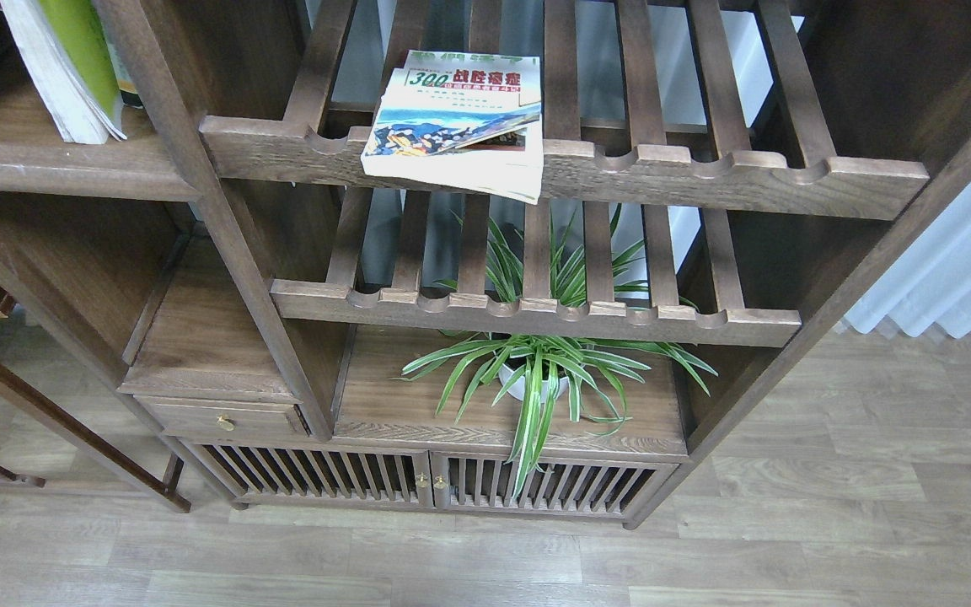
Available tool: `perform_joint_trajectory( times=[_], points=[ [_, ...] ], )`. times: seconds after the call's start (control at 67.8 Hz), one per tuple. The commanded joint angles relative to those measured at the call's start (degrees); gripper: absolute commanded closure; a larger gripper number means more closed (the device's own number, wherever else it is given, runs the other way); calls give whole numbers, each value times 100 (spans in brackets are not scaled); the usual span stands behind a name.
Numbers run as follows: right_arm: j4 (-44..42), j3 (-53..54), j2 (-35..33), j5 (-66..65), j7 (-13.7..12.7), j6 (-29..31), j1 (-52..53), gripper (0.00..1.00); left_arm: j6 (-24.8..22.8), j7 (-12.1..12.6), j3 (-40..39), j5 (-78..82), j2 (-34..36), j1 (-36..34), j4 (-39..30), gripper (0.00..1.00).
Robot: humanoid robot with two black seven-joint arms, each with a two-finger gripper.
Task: Organize books on shelf
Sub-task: 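Place the maroon book on the side shelf beside the yellow-green book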
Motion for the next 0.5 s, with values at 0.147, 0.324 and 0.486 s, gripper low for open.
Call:
perform_joint_trajectory(
  times=[0.147,0.324,0.486],
  points=[
    [-3,0,0,0,3,0,0,2,0,0,211,0,-78,-62,254,87],
    [-12,0,8,0,3,0,0,2,0,0,316,0,-193,-71,457,86],
    [-12,0,0,0,11,0,0,2,0,0,421,-62,-368,-80,624,81]
  ],
)
